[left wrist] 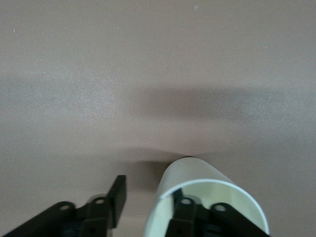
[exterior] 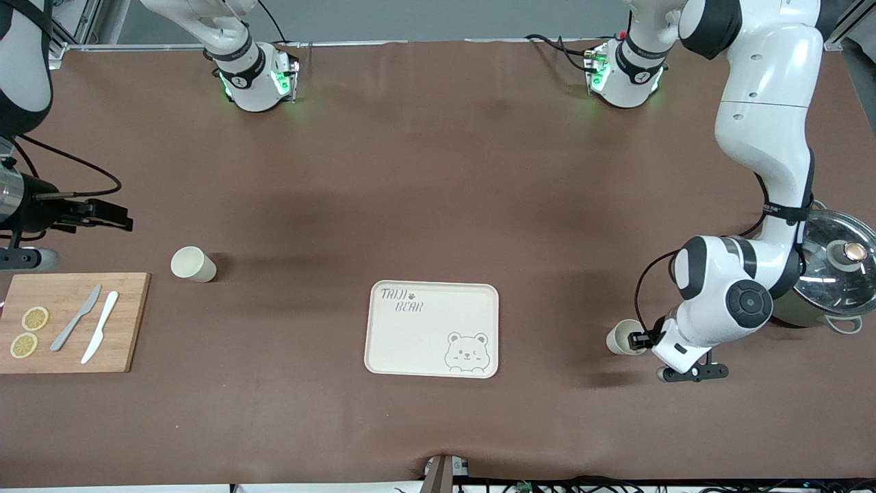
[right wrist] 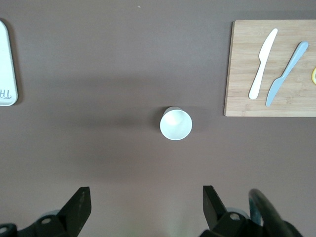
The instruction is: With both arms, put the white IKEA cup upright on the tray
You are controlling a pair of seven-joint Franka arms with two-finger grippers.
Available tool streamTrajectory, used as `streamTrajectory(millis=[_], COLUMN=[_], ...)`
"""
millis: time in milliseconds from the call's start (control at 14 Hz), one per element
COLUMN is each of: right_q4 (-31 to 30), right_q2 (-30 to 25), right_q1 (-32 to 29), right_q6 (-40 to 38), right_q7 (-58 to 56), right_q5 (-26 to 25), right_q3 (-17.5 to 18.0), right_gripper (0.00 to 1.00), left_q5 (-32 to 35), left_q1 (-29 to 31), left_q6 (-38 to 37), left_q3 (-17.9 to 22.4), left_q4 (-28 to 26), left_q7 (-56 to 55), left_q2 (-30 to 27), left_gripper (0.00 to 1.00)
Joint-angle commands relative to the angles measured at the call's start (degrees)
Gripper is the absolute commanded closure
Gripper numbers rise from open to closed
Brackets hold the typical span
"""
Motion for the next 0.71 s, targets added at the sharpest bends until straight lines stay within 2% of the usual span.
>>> streamTrajectory(millis=[0,214,641], right_q4=[0.5,0.5,0.2], right_q2=[1.4,1.8,2.2], right_q1=[-0.5,-1.6,-1.0], right_q6=[-0.4,-0.3,-0.4], right_q7=[0.1,0.4,0.5], right_q5=[-0.9,-0.8,-3.8], right_q3=[0.2,0.2,0.2], right_gripper=[0.0,0.0,0.0], left_q5=[0.6,0.6,0.6], left_q1=[-0.3,-0.7,-0.5], left_q6=[0.5,0.5,0.5], left_q3=[-0.2,-0.2,-0.2], left_q4=[-0.1,-0.1,-0.1], left_q7=[-1.4,-2.3,-2.1], left_q2=[-0.3,-0.2,-0.4], left_gripper=[0.82,1.0,1.0])
